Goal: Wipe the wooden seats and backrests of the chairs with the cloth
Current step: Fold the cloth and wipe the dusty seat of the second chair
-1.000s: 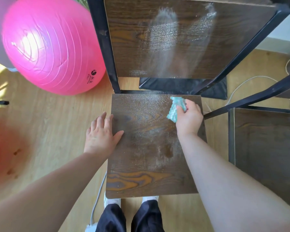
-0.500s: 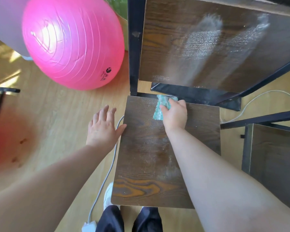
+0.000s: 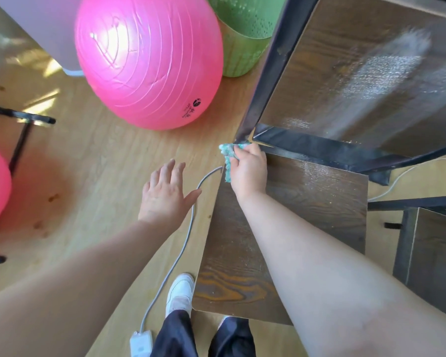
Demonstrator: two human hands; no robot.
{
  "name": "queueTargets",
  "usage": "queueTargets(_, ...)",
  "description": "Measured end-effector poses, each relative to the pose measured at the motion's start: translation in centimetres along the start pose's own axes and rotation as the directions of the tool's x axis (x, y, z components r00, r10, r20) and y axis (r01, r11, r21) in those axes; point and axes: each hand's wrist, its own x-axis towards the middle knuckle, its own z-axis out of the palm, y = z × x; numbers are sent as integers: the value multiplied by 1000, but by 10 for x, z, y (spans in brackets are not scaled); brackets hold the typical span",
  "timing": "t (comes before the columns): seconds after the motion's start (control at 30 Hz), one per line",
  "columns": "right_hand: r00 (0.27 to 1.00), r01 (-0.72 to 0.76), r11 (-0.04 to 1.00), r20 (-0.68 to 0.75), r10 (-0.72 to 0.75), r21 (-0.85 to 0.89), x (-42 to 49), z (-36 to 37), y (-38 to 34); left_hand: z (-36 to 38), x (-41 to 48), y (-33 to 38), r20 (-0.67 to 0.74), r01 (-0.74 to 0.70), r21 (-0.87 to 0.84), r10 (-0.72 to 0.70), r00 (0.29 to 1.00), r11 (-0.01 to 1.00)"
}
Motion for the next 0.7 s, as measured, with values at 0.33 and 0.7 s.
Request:
queueTargets(0.33, 971, 221, 975, 99, -218, -23, -3, 0, 19, 11, -10, -10, 21, -4, -16, 5, 1000, 1000)
queueTargets(0.7, 865, 440, 898, 260, -430, 19, -121, 2, 37, 14, -43, -7, 61, -60, 13, 59, 996, 998)
